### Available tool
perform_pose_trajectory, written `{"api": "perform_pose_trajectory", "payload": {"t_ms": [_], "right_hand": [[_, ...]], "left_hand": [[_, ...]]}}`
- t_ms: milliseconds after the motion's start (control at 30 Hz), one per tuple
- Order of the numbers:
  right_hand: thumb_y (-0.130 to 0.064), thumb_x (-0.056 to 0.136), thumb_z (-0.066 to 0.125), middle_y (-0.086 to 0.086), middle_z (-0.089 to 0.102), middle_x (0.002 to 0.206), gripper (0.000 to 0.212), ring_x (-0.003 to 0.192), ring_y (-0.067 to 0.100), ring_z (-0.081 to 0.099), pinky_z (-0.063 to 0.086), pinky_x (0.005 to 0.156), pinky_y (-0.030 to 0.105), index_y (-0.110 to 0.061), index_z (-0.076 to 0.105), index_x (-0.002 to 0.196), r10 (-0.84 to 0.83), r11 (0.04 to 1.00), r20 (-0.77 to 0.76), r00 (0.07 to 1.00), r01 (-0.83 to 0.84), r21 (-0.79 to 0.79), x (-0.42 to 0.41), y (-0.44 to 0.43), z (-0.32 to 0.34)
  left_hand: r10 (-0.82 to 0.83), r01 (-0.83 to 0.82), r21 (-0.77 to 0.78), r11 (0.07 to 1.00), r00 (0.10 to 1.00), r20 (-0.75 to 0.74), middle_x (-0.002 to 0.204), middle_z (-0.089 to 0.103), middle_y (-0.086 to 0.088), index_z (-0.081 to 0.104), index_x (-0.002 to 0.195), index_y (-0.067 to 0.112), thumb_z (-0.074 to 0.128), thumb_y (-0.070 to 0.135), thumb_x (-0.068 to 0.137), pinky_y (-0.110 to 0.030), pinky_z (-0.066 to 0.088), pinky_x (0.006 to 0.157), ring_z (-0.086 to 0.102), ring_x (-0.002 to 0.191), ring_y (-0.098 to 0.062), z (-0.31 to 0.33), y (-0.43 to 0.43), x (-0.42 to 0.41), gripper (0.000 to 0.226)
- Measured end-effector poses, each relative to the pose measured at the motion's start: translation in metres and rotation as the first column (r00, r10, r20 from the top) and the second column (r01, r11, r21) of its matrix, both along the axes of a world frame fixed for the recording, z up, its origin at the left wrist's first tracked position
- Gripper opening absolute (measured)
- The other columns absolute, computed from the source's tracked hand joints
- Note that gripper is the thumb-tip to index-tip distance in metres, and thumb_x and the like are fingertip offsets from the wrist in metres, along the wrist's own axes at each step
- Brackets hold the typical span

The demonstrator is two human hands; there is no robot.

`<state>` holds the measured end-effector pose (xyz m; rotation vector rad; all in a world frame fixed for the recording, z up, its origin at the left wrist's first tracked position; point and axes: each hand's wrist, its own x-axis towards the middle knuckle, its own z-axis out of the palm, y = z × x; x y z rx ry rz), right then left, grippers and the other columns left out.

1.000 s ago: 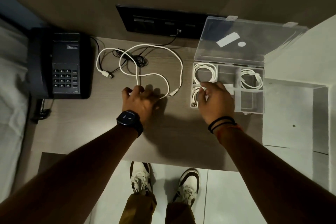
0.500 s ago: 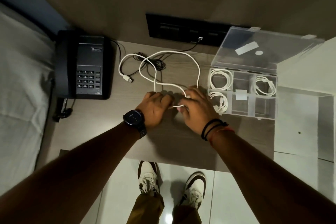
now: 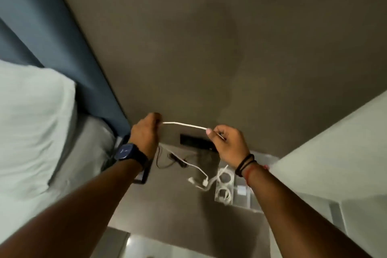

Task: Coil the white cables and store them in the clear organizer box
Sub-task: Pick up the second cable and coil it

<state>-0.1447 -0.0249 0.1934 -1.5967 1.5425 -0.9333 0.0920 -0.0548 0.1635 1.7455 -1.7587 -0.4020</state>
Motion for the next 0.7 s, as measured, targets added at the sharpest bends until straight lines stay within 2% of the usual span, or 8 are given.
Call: {"api": "perform_pose_trajectory", "payload": {"t_ms": [67,133,233,300,367,533,633,700], "right_hand": [[-0.029,0.088,0.058,-0.007,0.035,0.047,0.040,0.047,0.007,0.033,0.032,0.052,0.026,-0.014,0.046,0.054,0.056,0.998,-0.026,0.998,-0.055,0.016,-0.006,-0.002,0.055],[-0.026,0.089,0.057,-0.008,0.040,0.042,0.038,0.043,0.002,0.037,0.033,0.052,0.023,-0.018,0.051,0.053,0.120,0.993,-0.081,0.989,-0.120,0.014,-0.007,0.001,0.111],[-0.024,0.091,0.055,-0.009,0.044,0.044,0.037,0.045,0.001,0.040,0.033,0.053,0.022,-0.022,0.054,0.054,0.188,0.981,-0.129,0.974,-0.194,-0.030,0.001,0.005,0.188],[-0.025,0.091,0.056,-0.007,0.048,0.053,0.033,0.050,0.004,0.042,0.035,0.056,0.023,-0.021,0.058,0.058,0.230,0.966,-0.170,0.958,-0.246,-0.079,0.011,0.009,0.236],[-0.028,0.089,0.059,-0.001,0.052,0.057,0.029,0.054,0.009,0.045,0.036,0.056,0.026,-0.019,0.064,0.062,0.237,0.958,-0.206,0.950,-0.264,-0.115,0.016,0.014,0.276],[-0.039,0.087,0.059,-0.008,0.044,0.041,0.041,0.040,0.003,0.038,0.033,0.050,0.023,-0.019,0.058,0.051,0.220,0.956,-0.293,0.931,-0.266,-0.126,-0.004,0.029,0.346],[-0.035,0.089,0.058,-0.008,0.042,0.043,0.042,0.041,0.005,0.036,0.032,0.050,0.024,-0.019,0.055,0.051,0.179,0.957,-0.290,0.940,-0.235,-0.171,-0.020,0.038,0.375],[-0.035,0.089,0.058,-0.006,0.042,0.044,0.042,0.042,0.006,0.037,0.032,0.051,0.025,-0.018,0.053,0.051,0.140,0.954,-0.305,0.942,-0.211,-0.212,-0.029,0.044,0.389]], "left_hand": [[0.157,-0.158,0.048,0.986,0.987,0.022,0.096,0.067,-0.022,0.056,0.100,0.017,0.045,0.018,0.092,-0.035,0.037,0.068,0.060,0.087,-0.042,0.048,0.000,0.015,0.014],[0.161,-0.164,0.033,0.986,0.984,0.071,0.102,0.067,-0.020,0.060,0.101,0.017,0.058,0.020,0.087,-0.039,0.040,0.075,0.059,0.095,-0.041,0.099,0.008,0.018,0.015],[-0.151,0.157,-0.074,0.985,0.985,0.081,0.121,0.063,-0.006,0.053,0.127,0.019,0.071,0.042,0.074,-0.043,0.038,0.095,0.055,0.115,-0.026,0.179,0.029,-0.011,0.060],[-0.367,0.369,-0.125,0.921,0.929,0.040,0.111,0.069,-0.004,0.053,0.127,0.016,0.069,0.040,0.078,-0.036,0.044,0.089,0.062,0.104,-0.019,0.231,0.039,-0.034,0.057],[-0.396,0.399,-0.178,0.900,0.917,0.053,0.081,0.073,-0.004,0.067,0.099,0.016,0.060,0.033,0.087,-0.029,0.047,0.069,0.066,0.073,-0.019,0.272,0.044,-0.045,0.022],[-0.179,0.209,-0.278,0.938,0.976,0.127,0.067,0.067,-0.008,0.065,0.082,0.018,0.052,0.034,0.093,-0.034,0.050,0.059,0.063,0.064,-0.029,0.333,0.040,-0.005,0.023],[0.105,-0.084,-0.324,0.942,0.993,0.046,0.073,0.068,-0.014,0.062,0.077,0.021,0.050,0.041,0.092,-0.035,0.047,0.060,0.064,0.070,-0.036,0.353,0.037,0.036,0.028],[0.331,-0.336,-0.284,0.898,0.941,-0.067,0.087,0.069,-0.021,0.065,0.084,0.018,0.046,0.043,0.093,-0.037,0.044,0.064,0.063,0.079,-0.042,0.363,0.036,0.063,0.033]]}}
